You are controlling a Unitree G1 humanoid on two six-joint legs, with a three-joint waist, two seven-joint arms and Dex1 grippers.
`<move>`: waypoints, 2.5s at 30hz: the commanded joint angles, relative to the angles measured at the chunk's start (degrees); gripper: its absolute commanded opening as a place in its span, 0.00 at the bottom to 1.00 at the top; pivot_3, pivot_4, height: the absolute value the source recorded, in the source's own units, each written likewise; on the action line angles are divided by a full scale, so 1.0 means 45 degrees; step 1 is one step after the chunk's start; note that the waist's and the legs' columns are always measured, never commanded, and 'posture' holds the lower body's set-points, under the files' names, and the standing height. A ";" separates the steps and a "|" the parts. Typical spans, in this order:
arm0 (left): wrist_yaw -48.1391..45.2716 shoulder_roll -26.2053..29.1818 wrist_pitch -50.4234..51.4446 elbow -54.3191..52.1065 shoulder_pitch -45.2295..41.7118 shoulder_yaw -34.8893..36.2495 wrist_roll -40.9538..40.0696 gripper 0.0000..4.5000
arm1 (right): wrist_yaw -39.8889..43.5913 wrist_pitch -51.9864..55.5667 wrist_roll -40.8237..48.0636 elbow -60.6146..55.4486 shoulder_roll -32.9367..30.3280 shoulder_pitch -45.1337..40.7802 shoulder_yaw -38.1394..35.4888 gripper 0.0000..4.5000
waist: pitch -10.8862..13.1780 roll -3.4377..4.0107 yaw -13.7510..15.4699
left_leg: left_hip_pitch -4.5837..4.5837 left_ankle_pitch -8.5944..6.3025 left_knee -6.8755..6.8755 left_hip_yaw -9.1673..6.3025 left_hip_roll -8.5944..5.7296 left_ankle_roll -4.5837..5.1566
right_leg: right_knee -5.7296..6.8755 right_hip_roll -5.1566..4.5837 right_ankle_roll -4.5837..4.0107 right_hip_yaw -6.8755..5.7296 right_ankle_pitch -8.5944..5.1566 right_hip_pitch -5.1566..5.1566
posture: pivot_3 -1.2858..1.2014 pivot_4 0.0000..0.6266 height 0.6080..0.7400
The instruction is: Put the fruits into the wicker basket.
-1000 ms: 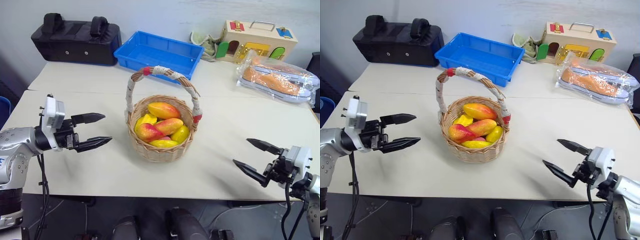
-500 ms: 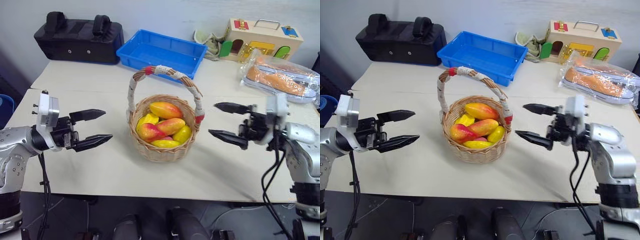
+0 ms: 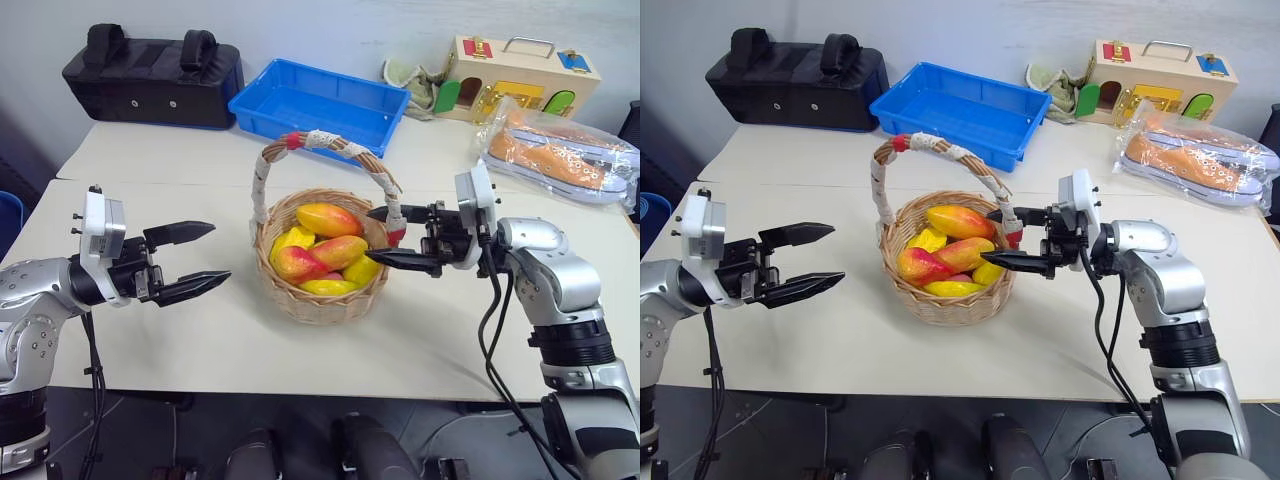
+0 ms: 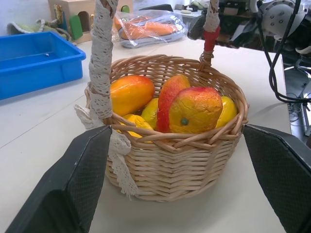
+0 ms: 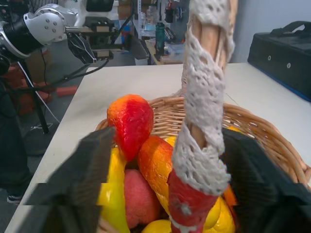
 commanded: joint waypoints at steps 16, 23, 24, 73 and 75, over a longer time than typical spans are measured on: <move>-0.0324 -0.0578 -0.0620 0.0520 -0.0973 -0.1203 0.0203 1.00 | -0.3024 0.1141 0.2142 -0.4311 -0.1242 0.3924 -0.5584 0.06 | 0.0001 0.0000 0.0183 | -0.0021 -0.0002 -0.0009 -0.0022 -0.0001 0.0001 | -0.0020 0.0002 0.0003 -0.0002 0.0000 0.0001 | 0.52 0.24 1.00; -0.1068 -0.1124 -0.1367 0.2356 -0.2771 -0.2331 0.0818 1.00 | -0.5735 0.0538 0.1488 -0.5569 -0.0908 0.7243 -0.8694 0.06 | 0.0001 0.0001 0.0305 | -0.0016 0.0004 -0.0003 0.0004 -0.0007 0.0003 | -0.0026 0.0013 0.0004 0.0028 0.0001 0.0003 | 0.52 0.24 1.00; -0.1174 -0.1206 -0.1451 0.2570 -0.3001 -0.2463 0.0901 1.00 | -0.6259 0.0468 0.1419 -0.5557 -0.0750 0.7432 -0.8980 0.06 | 0.0001 0.0001 0.0281 | -0.0013 0.0008 -0.0005 0.0006 -0.0009 0.0003 | -0.0020 0.0015 0.0006 0.0032 0.0002 0.0006 | 0.52 0.24 1.00; 0.1121 -0.0646 -0.3735 0.0016 0.3419 0.0160 0.3083 1.00 | -0.1110 -0.5281 -0.1426 -0.3545 -0.1025 0.9442 -0.3934 0.99 | -0.0002 -0.0006 0.0119 | 0.0031 -0.0008 -0.0023 0.0000 -0.0009 0.0014 | -0.0020 0.0015 0.0019 0.0065 0.0000 0.0033 | 0.52 0.24 1.00; 0.1508 -0.0831 -0.3694 -0.0488 0.3587 0.0273 0.3023 1.00 | -0.1136 -0.5457 -0.1562 -0.3016 -0.0876 0.8557 -0.3412 0.99 | -0.0002 -0.0005 0.0103 | 0.0027 -0.0009 -0.0021 0.0000 -0.0011 0.0016 | -0.0024 0.0015 0.0019 0.0065 0.0000 0.0033 | 0.52 0.24 1.00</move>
